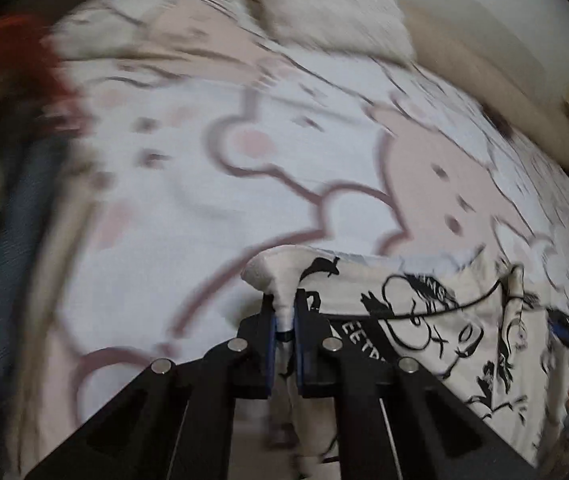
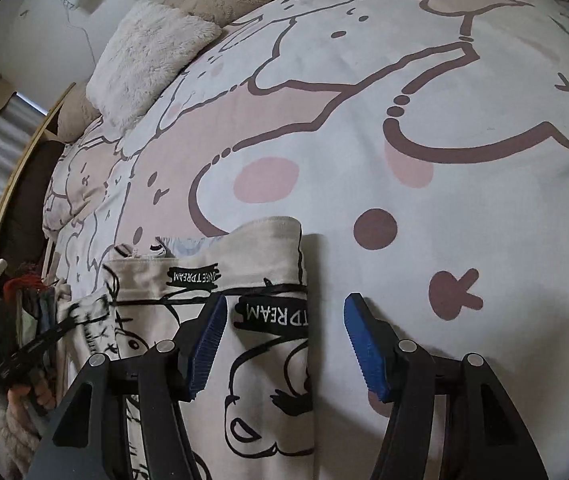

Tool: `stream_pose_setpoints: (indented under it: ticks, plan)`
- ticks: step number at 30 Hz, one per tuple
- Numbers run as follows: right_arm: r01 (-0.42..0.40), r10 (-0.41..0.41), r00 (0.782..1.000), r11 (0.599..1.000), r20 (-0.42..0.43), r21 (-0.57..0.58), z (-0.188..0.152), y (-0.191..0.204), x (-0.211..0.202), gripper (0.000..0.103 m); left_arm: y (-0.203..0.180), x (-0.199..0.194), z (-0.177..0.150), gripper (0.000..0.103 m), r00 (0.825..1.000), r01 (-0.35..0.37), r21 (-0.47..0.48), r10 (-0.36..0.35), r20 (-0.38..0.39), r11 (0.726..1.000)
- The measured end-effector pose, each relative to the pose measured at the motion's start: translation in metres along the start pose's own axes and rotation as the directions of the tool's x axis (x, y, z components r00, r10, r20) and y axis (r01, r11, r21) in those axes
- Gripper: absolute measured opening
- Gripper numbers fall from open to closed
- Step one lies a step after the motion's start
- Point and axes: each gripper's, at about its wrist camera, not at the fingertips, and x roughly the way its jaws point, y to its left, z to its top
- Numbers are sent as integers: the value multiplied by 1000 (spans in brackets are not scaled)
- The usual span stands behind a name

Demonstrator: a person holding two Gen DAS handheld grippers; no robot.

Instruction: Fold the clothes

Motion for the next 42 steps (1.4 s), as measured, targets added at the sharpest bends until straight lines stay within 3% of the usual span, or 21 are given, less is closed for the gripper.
stream_pose_setpoints:
  ticks: [4, 7, 8, 10, 12, 14, 17, 19, 22, 23, 24, 25, 28, 31, 33, 36, 39, 42]
  plan:
    - [-29, 28, 1000, 999, 6, 35, 4, -5, 4, 61, 26, 26, -7, 12, 994, -5, -85, -4, -107, 996]
    - [-60, 59, 998, 995, 18, 75, 9, -7, 10, 59, 30, 37, -9, 12, 992, 9, -98, -21, -122, 995]
    - [-64, 62, 998, 994, 20, 87, 10, -6, 12, 54, 27, 37, -6, 12, 993, 6, -83, -16, -117, 997]
    - [-48, 47, 999, 995, 7, 89, 10, -2, 15, 16, 27, 39, -4, 12, 993, 9, -91, -20, -119, 996]
    - [-15, 15, 1000, 997, 5, 76, 8, 4, 13, 5, 28, 41, -2, 12, 992, 15, -106, -28, -124, 994]
    - [25, -28, 995, 999, 98, 36, 5, 14, -17, 5, 29, 40, -3, 12, 992, 21, -107, -34, -122, 994]
    - [85, -86, 969, 996, 234, 15, -3, 18, -63, 5, 28, 41, -5, 13, 993, 13, -86, -23, -120, 996]
    - [116, -111, 968, 993, 226, -10, -5, 16, -68, 5, 23, 41, -4, 13, 993, -6, -66, -2, -120, 998]
    - [210, -204, 971, 977, 120, -36, -8, 9, -39, 5, 17, 37, -2, 18, 993, -29, -17, 27, -119, 999]
    - [256, -251, 964, 965, 90, -55, -12, 8, -28, 5, 15, 35, -1, 25, 992, -43, 2, 42, -116, 999]
    - [287, -283, 957, 955, 71, -69, -15, 7, -22, 5, 14, 32, 1, 45, 993, -58, 16, 60, -104, 998]
    - [324, -321, 946, 944, 57, -66, -21, 4, -19, 5, 13, 26, 4, 58, 994, -72, 26, 74, -78, 997]
    - [350, -346, 932, 937, 104, -16, -36, 0, -37, 5, 6, -2, 19, 58, 995, -95, 70, 93, 41, 993]
    - [350, -347, 929, 937, 125, -4, -56, -1, -49, 5, -29, -34, 37, 58, 990, -54, 178, 30, 136, 983]
    - [342, -339, 936, 940, 99, -14, -67, -1, -43, 5, -70, -49, 47, 58, 989, 22, 294, -63, 131, 956]
    - [350, -343, 932, 935, 117, -49, -82, -1, -34, 5, -145, -45, 45, 55, 988, 127, 474, -156, 22, 872]
    - [360, -347, 926, 930, 149, -69, -89, 3, -34, 5, -220, -17, 35, 34, 977, 212, 590, -189, -100, 779]
    - [323, -313, 938, 946, 146, -43, -89, -3, -35, 5, -272, 22, 27, 30, 963, 269, 625, -190, -192, 733]
